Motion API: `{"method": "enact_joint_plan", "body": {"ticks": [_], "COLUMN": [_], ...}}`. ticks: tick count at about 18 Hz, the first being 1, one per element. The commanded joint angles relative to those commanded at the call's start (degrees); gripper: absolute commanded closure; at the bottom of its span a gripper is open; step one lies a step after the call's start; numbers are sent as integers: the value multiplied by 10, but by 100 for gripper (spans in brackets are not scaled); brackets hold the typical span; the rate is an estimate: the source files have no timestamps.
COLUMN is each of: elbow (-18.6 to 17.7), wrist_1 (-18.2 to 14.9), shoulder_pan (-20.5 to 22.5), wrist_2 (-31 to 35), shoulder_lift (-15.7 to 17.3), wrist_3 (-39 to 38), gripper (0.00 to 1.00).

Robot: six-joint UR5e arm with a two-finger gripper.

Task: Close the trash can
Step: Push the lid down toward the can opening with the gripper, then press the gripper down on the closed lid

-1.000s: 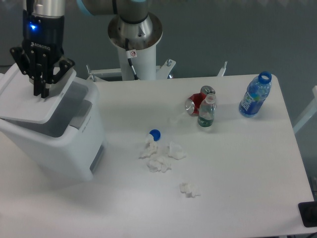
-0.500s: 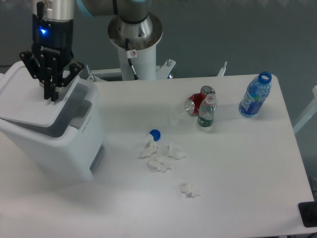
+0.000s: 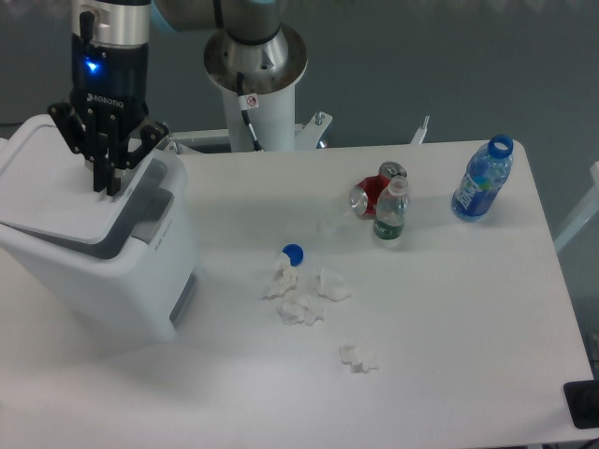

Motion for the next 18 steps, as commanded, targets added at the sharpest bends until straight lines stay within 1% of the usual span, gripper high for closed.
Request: {"method": "enact_joint_plan", "body": {"ticks": [7, 18], "elbow": [-8, -21], "wrist_1": [1, 1], "shoulder_pan": [7, 6], "wrist_2": [-1, -2], "shoulder_lift": [-1, -1], "wrist_3": [1, 1], "gripper": [76, 76]}}
